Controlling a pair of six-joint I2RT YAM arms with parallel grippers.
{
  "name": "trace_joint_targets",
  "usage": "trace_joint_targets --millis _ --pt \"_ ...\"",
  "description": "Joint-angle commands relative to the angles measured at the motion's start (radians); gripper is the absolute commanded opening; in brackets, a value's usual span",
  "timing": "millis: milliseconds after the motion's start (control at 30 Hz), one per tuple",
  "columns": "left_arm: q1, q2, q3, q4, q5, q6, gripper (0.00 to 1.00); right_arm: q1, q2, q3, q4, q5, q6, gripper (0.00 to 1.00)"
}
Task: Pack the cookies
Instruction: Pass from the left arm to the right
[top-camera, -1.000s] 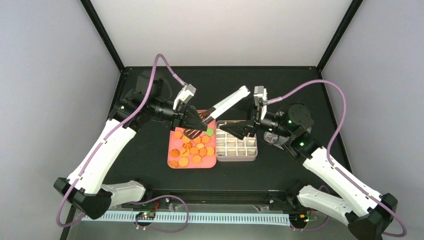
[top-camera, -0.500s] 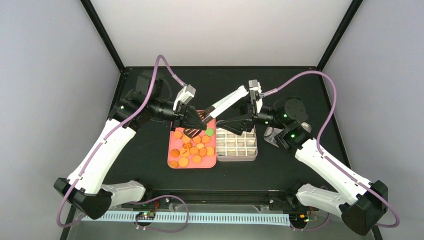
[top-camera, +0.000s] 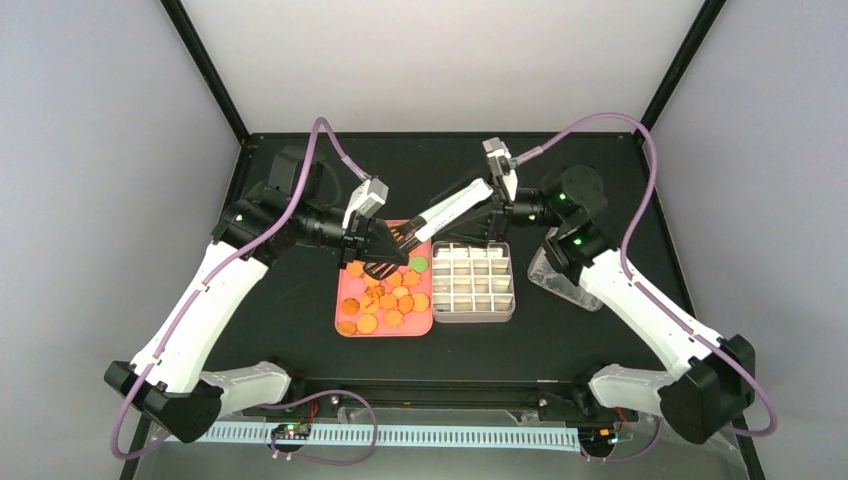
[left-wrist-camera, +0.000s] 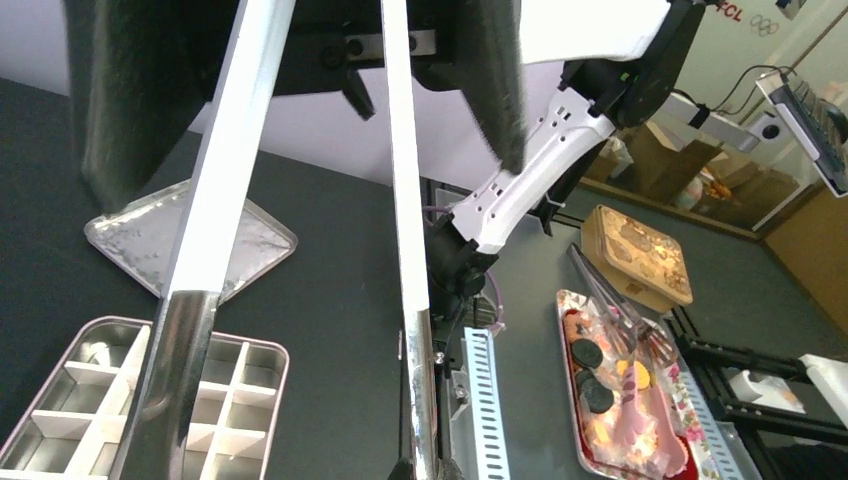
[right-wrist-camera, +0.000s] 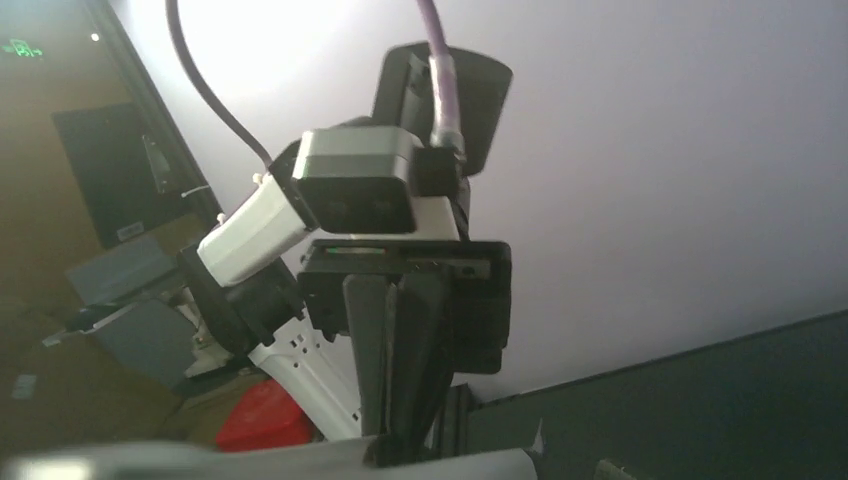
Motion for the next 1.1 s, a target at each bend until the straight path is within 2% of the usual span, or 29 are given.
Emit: trace_joint_targets --millis 0,267,467,667,1067 --pt "0.001 -0.011 0.054 -0.036 -0.001 0.074 0.02 -0.008 0.059 0.042 0.036 -0.118 0.070 0.89" --pt "0.002 0.007 0.069 -0.053 -0.004 0.097 0.02 -0.004 0.065 0.003 0.136 -0.118 0.101 0.85" --pt "0.001 0.026 0.068 -0.030 0.004 0.070 0.02 0.022 0.068 -0.001 0.121 -0.075 0.055 0.78" --pt "0.001 0.043 0.080 -0.028 0.017 0.065 0.02 0.026 0.090 -0.005 0.180 -0.058 0.089 0.66" --pt "0.001 0.047 0.047 0.067 -0.001 -0.014 0.01 0.030 0.078 -0.090 0.395 0.083 0.198 0.45"
